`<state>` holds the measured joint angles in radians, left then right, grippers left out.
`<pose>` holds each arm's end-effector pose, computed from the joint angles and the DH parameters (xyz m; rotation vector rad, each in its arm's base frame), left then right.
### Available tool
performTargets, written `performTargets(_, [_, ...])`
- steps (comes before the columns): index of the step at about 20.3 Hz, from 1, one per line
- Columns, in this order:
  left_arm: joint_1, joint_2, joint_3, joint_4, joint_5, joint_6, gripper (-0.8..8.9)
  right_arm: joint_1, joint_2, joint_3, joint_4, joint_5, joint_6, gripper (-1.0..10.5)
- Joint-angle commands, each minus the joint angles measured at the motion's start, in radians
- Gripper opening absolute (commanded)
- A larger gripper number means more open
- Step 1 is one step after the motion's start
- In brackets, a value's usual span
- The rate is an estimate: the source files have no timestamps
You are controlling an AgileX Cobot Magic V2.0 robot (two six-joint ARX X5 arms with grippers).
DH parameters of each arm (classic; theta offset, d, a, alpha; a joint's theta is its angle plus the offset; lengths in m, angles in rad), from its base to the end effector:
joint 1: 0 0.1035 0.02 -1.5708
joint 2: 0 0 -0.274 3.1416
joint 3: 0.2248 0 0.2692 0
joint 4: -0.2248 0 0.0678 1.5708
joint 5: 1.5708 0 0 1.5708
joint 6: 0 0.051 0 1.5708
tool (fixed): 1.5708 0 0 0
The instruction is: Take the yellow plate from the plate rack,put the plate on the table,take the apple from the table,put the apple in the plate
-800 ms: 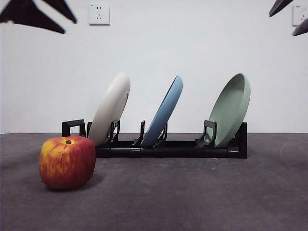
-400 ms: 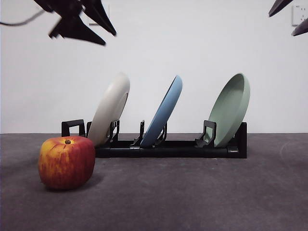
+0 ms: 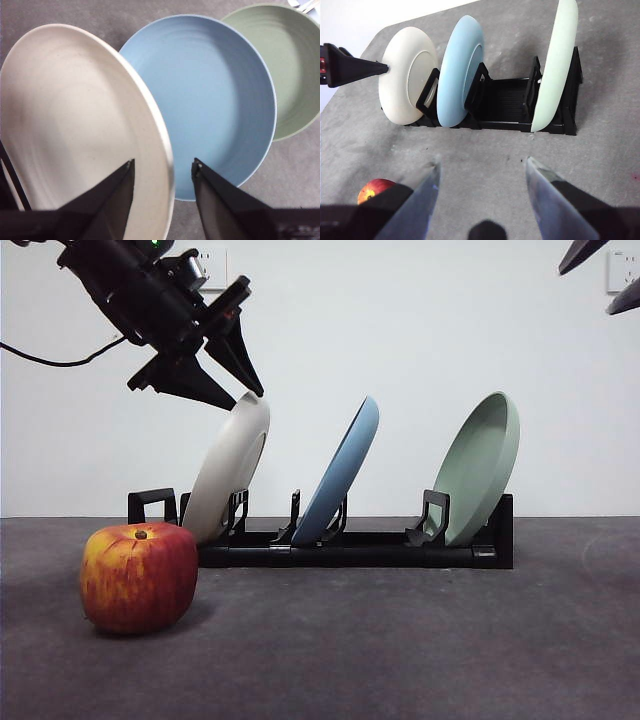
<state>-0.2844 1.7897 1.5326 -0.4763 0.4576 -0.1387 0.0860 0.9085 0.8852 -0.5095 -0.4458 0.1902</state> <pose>0.4092 -0.1431 0.2863 -0.1911 0.7955 -0.6554 0.2106 0.0402 0.3156 0.2778 0.5789 0.4677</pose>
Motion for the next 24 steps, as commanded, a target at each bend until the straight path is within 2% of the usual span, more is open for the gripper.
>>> performTargets(1, [-0.011,0.001,-0.002,0.027,-0.011,0.012,1.84,0.003,0.001,0.004,0.002,-0.002,-0.008,2.8])
performTargets(3, [-0.011,0.001,-0.002,0.034,-0.008,0.012,1.33,0.003,0.001,0.004,0.002,-0.001,-0.008,2.8])
performTargets(5, [-0.011,0.001,-0.002,0.030,-0.007,0.013,-0.21,0.003,0.001,0.004,0.002,0.000,-0.007,2.8])
performTargets(8, [-0.011,0.000,-0.002,0.026,0.021,0.059,-0.08,0.003,0.001,0.004,0.002,0.002,-0.007,2.8])
performTargets(11, [-0.011,-0.011,0.002,0.014,0.015,0.060,-0.08,0.003,0.001,0.004,0.003,0.002,-0.007,2.8])
performTargets(14, [-0.021,-0.049,0.042,-0.052,0.015,0.070,-0.08,0.003,0.001,0.004,0.004,0.002,-0.008,2.8])
performTargets(17, [-0.046,-0.106,0.103,-0.130,0.015,0.117,-0.08,0.003,0.001,0.004,0.014,0.002,-0.007,2.8])
performTargets(23, [-0.185,-0.233,0.170,-0.337,0.011,0.187,-0.08,0.000,0.001,0.050,0.016,0.040,-0.008,2.8])
performTargets(24, [-0.227,-0.246,0.170,-0.393,-0.018,0.217,-0.08,0.000,0.002,0.071,0.016,0.049,-0.008,2.8])
